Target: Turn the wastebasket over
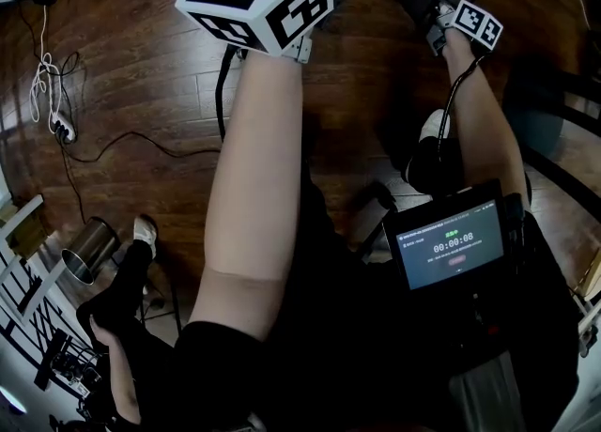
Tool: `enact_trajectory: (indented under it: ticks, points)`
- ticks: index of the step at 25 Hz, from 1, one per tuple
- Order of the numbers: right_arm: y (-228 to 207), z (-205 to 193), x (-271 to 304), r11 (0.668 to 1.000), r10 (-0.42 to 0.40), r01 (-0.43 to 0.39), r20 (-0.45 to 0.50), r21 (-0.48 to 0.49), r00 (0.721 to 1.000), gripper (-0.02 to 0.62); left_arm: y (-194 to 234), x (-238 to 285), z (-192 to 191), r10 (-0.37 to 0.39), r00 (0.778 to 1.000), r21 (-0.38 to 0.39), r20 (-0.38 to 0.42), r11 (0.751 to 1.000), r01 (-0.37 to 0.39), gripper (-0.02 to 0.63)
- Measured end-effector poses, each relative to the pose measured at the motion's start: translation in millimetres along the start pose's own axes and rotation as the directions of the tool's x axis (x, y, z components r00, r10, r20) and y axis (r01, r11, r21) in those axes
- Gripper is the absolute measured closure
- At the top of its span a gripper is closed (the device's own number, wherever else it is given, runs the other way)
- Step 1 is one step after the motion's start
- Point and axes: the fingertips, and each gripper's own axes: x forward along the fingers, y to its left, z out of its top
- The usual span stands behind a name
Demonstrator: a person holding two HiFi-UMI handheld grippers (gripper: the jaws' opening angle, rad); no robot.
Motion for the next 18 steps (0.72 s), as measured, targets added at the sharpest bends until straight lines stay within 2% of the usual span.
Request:
enact_trajectory:
  ticks: [2, 4, 6, 7, 9, 11, 12, 14, 16, 18]
  points:
    - [10.9, -5.8, 5.1, 0.993, -0.008, -0.005, -0.111, -0.119, 0.994, 0.588, -0.9, -2.3, 1.3, -0.002, 1.000, 0.007, -0.003, 1.000, 0.002, 0.604]
    - [20.4, -14.8, 13.9, 0.963, -0.042, -0.022, -0.229, -0.270, 0.973, 0.587, 0.7, -3.5, 1.4, -0.001, 1.000, 0.012, -0.004, 1.000, 0.001, 0.604]
    - [27.3, -24.9, 24.8, 0.903, -0.104, -0.051, -0.332, -0.426, 0.938, 0.586, 4.1, -4.5, 1.8, 0.004, 1.000, 0.014, -0.003, 1.000, -0.004, 0.604]
    - [28.8, -31.9, 29.9, 0.862, -0.147, -0.071, -0.381, -0.502, 0.913, 0.586, 5.5, -5.0, 1.8, 0.007, 1.000, 0.015, -0.004, 1.000, -0.007, 0.604]
    - [27.2, -50.5, 38.0, 0.750, -0.255, -0.133, -0.469, -0.648, 0.846, 0.583, 6.9, -6.0, 0.9, 0.011, 1.000, 0.018, -0.007, 1.000, -0.011, 0.604]
    - [27.9, -70.5, 42.9, 0.607, -0.365, -0.227, -0.521, -0.762, 0.771, 0.581, 8.5, -7.1, 0.4, 0.015, 1.000, 0.020, -0.011, 1.000, -0.015, 0.604]
    - [33.8, -79.4, 44.5, 0.532, -0.404, -0.282, -0.532, -0.798, 0.744, 0.580, 9.3, -7.3, 0.4, 0.017, 1.000, 0.022, -0.013, 1.000, -0.017, 0.604]
    - [51.6, -97.3, 46.0, 0.401, -0.446, -0.385, -0.545, -0.831, 0.711, 0.580, 9.7, -7.1, -0.1, 0.019, 1.000, 0.025, -0.016, 1.000, -0.018, 0.604]
    - [63.1, -114.3, 46.2, 0.300, -0.472, -0.459, -0.549, -0.836, 0.690, 0.580, 8.2, -6.3, -1.4, 0.017, 1.000, 0.023, -0.018, 1.000, -0.016, 0.604]
    - [70.1, -127.7, 46.2, 0.216, -0.488, -0.516, -0.549, -0.829, 0.678, 0.580, 5.5, -4.3, -1.3, 0.009, 1.000, 0.022, -0.017, 1.000, -0.009, 0.604]
